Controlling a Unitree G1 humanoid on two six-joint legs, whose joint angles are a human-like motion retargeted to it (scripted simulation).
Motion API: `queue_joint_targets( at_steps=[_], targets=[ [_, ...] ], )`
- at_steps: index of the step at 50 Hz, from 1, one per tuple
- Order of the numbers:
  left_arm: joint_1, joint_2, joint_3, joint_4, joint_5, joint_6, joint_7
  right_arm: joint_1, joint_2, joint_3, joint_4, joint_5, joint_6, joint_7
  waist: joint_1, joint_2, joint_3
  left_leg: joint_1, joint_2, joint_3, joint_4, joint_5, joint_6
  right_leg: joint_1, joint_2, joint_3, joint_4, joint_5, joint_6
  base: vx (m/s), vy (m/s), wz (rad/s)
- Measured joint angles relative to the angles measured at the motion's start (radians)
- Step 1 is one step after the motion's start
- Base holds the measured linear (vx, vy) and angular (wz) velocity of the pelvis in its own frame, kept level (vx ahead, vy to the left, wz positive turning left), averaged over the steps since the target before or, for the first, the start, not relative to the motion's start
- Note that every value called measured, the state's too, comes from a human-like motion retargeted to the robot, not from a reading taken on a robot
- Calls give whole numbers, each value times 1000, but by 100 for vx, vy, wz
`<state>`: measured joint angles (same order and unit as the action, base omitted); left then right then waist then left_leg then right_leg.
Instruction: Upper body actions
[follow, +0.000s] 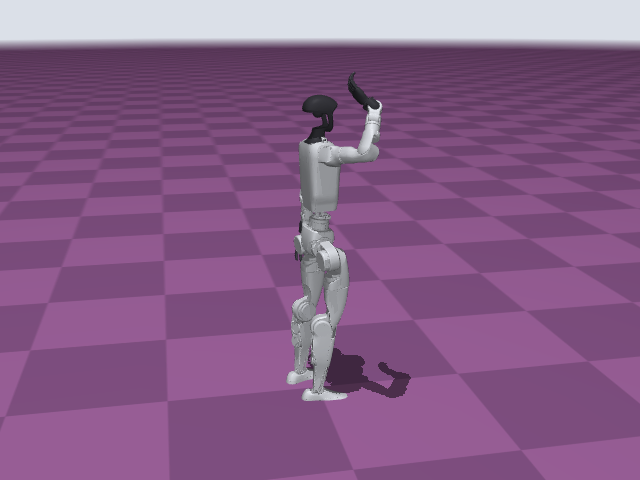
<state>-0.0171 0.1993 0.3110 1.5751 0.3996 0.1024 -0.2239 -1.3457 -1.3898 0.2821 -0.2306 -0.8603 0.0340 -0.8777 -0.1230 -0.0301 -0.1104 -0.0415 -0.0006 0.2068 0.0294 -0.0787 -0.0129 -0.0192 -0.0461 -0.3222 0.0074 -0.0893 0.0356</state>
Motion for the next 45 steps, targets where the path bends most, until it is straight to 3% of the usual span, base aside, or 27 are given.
queue_joint_targets(
  at_steps=[3,7,16,20,25,30,34,45],
  targets=[
    [-8,-26,9,-13,-4,-6,-10,14,2,-21,131,-8,47,-40,-5,14,1,-4,2,-7,2,1,2,4,3,-9,-1,-3,3,1,0,7],
    [-5,-41,19,-21,10,-15,-9,162,86,-209,423,138,37,-46,-21,19,-16,-27,3,-25,8,5,2,2,3,-31,-6,-7,8,3,1,32],
    [18,-17,55,44,1,6,-5,371,349,-754,944,716,-13,276,-67,2,-46,-71,5,-67,19,12,1,-7,4,-69,-15,-11,15,1,0,19],
    [26,-7,67,53,12,14,-5,380,422,-937,1065,1028,25,326,-74,-2,-38,-75,6,-73,21,13,2,-8,5,-72,-15,-9,16,0,0,0],
    [37,4,73,48,12,12,-3,410,496,-1037,1033,1267,-53,280,-71,-11,-26,-69,4,-68,19,12,3,-9,6,-66,-15,-7,12,-1,0,-4],
    [43,7,72,53,-8,16,-6,439,514,-879,854,1116,-143,188,-63,-8,-8,-43,9,-35,10,7,8,-10,14,-36,-9,-1,6,-2,1,-36],
    [42,4,65,38,-6,13,-13,416,437,-673,625,878,-168,120,-56,-6,13,-20,12,-5,4,2,9,-14,17,-8,-1,6,1,-5,0,-43],
    [13,16,20,5,0,5,-13,160,49,-132,-30,77,78,15,-44,-18,10,-5,20,33,-8,1,7,-31,22,27,7,15,-5,-1,-1,-12]
  ],
)
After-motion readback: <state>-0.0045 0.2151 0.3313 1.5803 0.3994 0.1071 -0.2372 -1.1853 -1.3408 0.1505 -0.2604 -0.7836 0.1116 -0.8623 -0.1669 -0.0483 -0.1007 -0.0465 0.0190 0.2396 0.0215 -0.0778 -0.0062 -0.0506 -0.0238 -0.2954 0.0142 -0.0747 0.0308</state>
